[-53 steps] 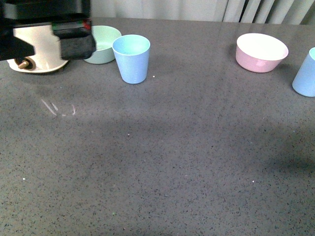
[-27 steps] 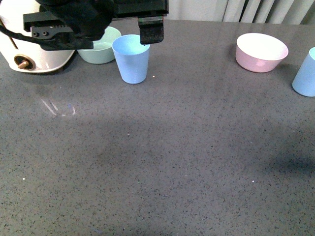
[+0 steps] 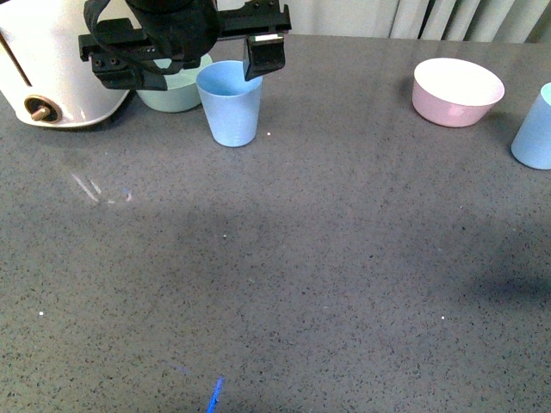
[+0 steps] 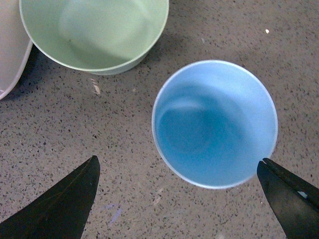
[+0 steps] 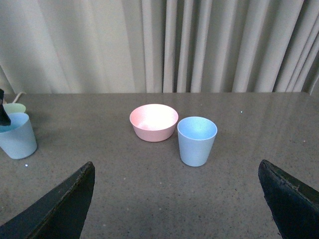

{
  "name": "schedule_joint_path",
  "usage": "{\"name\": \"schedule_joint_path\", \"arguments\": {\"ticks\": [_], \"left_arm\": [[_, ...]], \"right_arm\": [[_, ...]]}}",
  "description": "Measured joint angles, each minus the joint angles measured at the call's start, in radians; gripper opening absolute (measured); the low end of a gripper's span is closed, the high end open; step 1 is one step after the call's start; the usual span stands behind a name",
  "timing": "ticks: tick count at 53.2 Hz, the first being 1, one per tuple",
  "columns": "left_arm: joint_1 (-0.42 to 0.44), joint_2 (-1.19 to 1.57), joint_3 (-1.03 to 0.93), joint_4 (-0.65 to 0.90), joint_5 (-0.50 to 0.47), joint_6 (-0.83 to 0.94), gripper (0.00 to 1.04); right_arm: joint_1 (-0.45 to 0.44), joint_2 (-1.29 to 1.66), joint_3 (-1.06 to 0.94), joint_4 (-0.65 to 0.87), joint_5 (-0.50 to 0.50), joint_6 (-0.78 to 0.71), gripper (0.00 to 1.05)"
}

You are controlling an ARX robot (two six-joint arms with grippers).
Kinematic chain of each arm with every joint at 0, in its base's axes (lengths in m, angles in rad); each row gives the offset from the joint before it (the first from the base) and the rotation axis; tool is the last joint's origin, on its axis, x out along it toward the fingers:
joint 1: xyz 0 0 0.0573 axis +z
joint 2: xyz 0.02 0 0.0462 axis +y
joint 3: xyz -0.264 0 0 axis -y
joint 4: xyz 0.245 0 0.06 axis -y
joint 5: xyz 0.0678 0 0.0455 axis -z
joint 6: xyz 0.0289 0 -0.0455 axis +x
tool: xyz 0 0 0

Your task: Stack blue cups with both arms

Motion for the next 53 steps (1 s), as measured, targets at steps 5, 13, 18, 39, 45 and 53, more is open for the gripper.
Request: {"name": "schedule_joint_path", "arguments": {"ticks": [5,13,18,39,45,53], "left_arm": [[0.005,0.026,0.043,-0.032,-0.015,-0.021,0.96],[0.013,0.077,0.124,-0.087,-0.033,-0.068,0.96],[0.016,0.106,0.161,-0.121,-0.047,-0.088,0.96],[0.009,0.154,0.217,-0.203,-0.076,-0.158,0.56],[0.002,0.162,0.219,-0.227,-0.082,-0.174,0.35],[-0.01,0.163,0.219,-0.253,-0.099,-0.195,0.08]], "right_arm": [[0.0,0.0,0.0,0.0,0.0,0.0,0.96],[0.0,0.0,0.0,0.0,0.0,0.0,0.96],[0.0,0.0,0.0,0.0,0.0,0.0,0.96],[0.0,0.0,0.0,0.0,0.0,0.0,0.96],[0.0,0.0,0.0,0.0,0.0,0.0,0.96],[0.0,0.0,0.0,0.0,0.0,0.0,0.96]]}}
